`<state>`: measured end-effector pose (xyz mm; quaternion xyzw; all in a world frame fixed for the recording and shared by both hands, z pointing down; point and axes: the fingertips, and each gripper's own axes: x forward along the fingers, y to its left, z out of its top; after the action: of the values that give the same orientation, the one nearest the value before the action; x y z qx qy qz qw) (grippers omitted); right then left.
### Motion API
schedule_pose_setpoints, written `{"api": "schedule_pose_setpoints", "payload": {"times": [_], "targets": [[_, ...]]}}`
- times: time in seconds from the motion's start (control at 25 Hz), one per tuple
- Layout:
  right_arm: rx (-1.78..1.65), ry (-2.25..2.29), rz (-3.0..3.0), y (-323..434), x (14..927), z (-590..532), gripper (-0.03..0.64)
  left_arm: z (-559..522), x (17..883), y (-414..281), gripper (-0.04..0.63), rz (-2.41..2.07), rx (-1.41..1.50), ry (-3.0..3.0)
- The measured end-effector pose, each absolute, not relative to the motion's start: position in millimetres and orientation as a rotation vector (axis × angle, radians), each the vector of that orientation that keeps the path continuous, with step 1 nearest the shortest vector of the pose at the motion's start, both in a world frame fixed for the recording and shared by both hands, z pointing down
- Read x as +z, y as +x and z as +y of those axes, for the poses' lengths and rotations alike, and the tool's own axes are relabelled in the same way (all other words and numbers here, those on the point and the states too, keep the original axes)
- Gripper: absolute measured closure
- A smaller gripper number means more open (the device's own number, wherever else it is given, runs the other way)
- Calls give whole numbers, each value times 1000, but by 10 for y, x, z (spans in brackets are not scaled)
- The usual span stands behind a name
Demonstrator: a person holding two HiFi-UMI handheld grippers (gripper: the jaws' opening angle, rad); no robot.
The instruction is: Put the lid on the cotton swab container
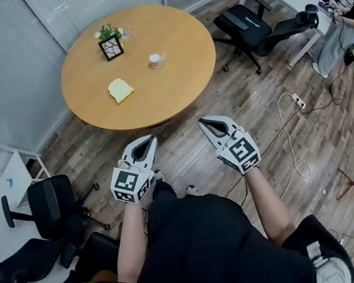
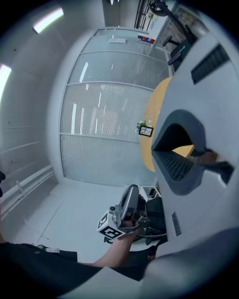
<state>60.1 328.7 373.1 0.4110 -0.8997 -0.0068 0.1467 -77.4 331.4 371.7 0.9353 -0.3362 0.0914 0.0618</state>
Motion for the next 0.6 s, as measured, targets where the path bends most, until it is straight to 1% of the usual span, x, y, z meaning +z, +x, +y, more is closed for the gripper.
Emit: {"api": "schedule_pose_setpoints", "payload": {"times": [0.6], "targets": [[2,1189,-2593,696,3803,3340,612,3344,3750,-742,589,-1026,279,2819]]}}
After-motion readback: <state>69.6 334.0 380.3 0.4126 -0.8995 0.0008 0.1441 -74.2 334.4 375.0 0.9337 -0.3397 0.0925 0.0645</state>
